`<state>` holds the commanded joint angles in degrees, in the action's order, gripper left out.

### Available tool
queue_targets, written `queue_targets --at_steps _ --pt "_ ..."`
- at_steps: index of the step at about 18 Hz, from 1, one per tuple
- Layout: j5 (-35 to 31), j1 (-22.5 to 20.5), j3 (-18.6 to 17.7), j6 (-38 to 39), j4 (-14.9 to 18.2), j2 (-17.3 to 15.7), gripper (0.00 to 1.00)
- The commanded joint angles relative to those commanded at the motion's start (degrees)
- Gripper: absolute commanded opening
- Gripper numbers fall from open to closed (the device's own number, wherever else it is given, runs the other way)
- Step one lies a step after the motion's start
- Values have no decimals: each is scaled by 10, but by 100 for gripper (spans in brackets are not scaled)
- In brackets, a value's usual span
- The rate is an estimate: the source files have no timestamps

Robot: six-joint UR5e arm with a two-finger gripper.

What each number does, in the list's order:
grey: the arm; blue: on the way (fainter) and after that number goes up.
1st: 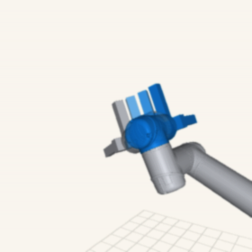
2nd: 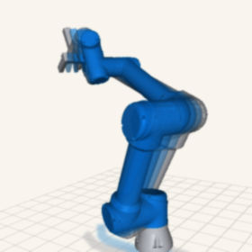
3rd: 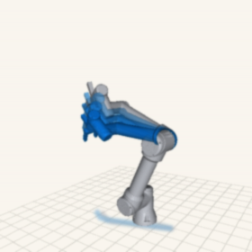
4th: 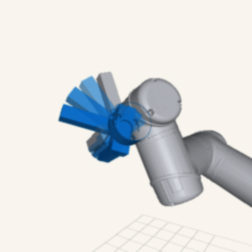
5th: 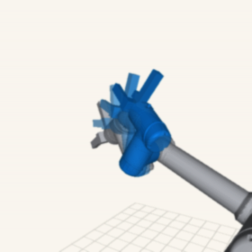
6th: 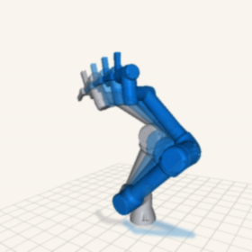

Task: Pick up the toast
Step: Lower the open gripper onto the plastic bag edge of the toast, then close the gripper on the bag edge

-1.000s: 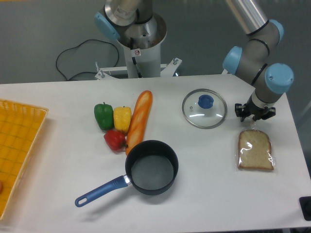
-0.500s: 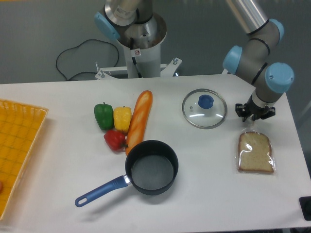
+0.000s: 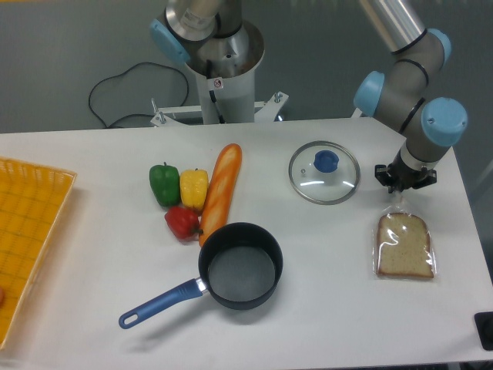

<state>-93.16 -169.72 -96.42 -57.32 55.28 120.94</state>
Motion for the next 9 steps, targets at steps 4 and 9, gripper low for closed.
queue_targets --at_steps 4,9 --pt "0 1 2 14 0 -1 0" --pt "1 3 13 14 1 -4 0"
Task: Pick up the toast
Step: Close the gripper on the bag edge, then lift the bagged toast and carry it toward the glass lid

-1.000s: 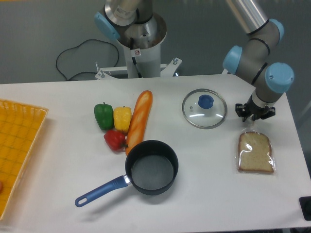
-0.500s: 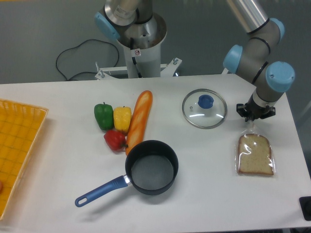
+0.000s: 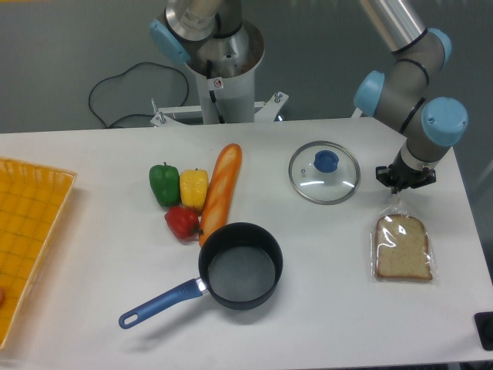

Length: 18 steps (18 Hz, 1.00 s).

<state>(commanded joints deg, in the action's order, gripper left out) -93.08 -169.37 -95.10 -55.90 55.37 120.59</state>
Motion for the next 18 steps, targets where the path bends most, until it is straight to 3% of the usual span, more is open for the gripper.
queue_targets --at_steps 14,18 --pt "27 43 35 1 18 -52 0" --pt "26 64 35 -4 62 -71 0"
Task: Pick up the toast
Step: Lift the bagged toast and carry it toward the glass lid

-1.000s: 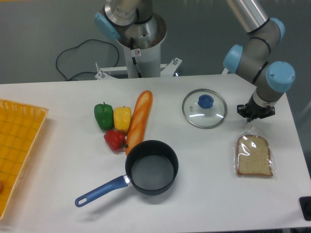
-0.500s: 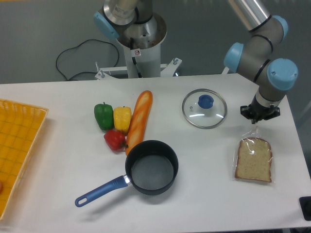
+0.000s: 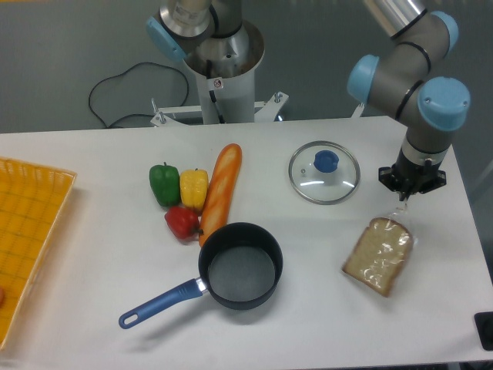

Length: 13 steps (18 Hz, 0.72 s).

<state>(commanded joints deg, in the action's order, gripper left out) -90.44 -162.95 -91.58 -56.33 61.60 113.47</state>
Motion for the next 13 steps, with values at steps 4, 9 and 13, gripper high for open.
queue_targets --at_steps 4,9,13 --pt "0 10 0 -15 39 -25 0" --pt "-6 37 2 -15 59 -42 0" --pt "-7 62 2 -39 83 -55 0"
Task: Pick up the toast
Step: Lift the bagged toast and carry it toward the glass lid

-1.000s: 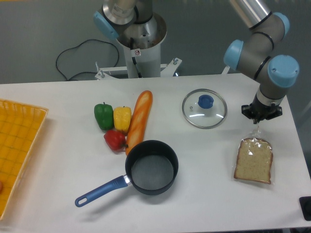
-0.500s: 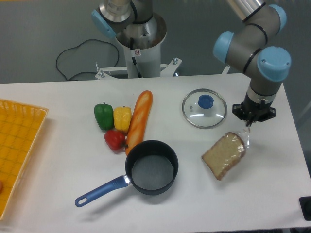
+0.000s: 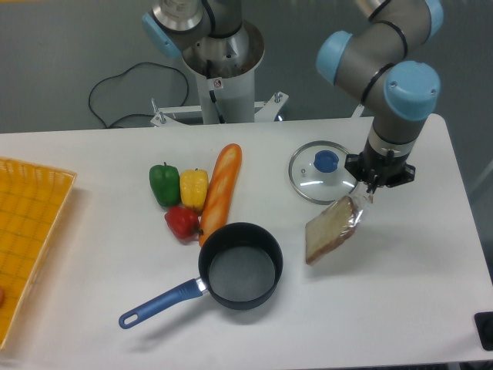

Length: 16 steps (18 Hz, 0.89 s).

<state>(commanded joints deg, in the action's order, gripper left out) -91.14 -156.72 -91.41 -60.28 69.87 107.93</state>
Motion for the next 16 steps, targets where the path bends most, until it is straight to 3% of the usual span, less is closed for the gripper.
queue_targets --at_steps 6,13,16 --pt "2 12 0 -77 21 -33 0" --pt "0 13 33 -119 105 -50 0" --pt "0 13 35 -120 109 -51 0"
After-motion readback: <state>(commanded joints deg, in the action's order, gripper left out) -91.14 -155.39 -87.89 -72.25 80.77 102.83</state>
